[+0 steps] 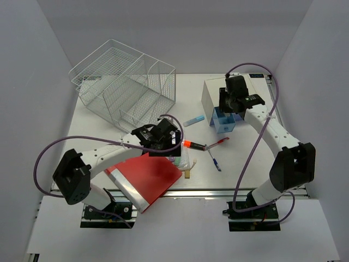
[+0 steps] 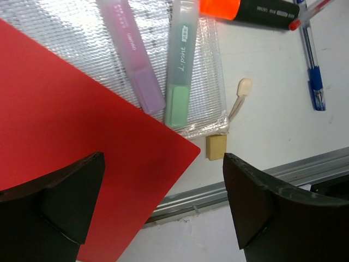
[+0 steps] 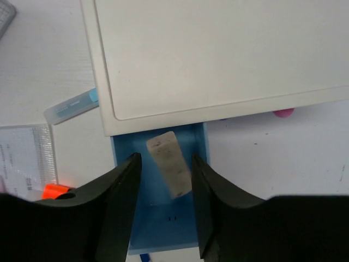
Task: Organize the desk
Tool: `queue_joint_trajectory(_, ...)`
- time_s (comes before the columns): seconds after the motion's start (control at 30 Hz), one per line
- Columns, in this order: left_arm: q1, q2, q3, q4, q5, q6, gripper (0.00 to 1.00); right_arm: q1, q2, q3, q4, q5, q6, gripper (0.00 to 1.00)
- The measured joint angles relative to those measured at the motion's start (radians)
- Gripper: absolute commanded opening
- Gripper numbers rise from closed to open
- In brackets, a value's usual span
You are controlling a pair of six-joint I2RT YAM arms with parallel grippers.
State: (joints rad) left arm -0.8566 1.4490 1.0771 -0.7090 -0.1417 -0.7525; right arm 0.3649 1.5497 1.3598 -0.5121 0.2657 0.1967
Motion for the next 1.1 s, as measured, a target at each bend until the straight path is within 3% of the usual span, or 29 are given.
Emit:
queue_joint_trajectory(0.03, -0.013, 0.015, 0.006, 0.001, 0.002, 0.001, 0.98, -0.006, 0.001, 0.000, -0.007, 0.000, -0.003, 0.59)
queue_joint_trajectory(0.17, -0.063, 0.077, 0.041, -0.005, 0.000, 0.002, 0.98, -0.007, -0.029, -0.003, -0.011, -0.012, -0.011, 0.75)
queue_joint_trajectory(0.2, -0.078, 0.092, 0.053, -0.008, 0.000, 0.002, 0.98, -0.006, -0.042, -0.004, -0.011, -0.016, -0.012, 0.89)
queue_joint_trajectory(0.43, -0.193, 0.198, 0.126, -0.009, -0.005, 0.000, 0.98, -0.005, -0.249, -0.081, -0.011, -0.038, 0.010, 0.89)
queue_joint_trajectory(0.63, -0.265, 0.283, 0.149, -0.014, -0.004, -0.017, 0.88, -0.005, -0.415, -0.192, -0.023, 0.017, 0.043, 0.89)
queue_joint_trajectory(0.93, -0.291, 0.406, 0.174, -0.003, -0.005, -0.027, 0.80, -0.005, -0.430, -0.258, -0.068, 0.072, 0.058, 0.89)
queue_joint_trajectory(1.1, -0.291, 0.463, 0.225, -0.010, -0.016, -0.026, 0.68, -0.013, -0.430, -0.267, -0.065, 0.096, 0.058, 0.89)
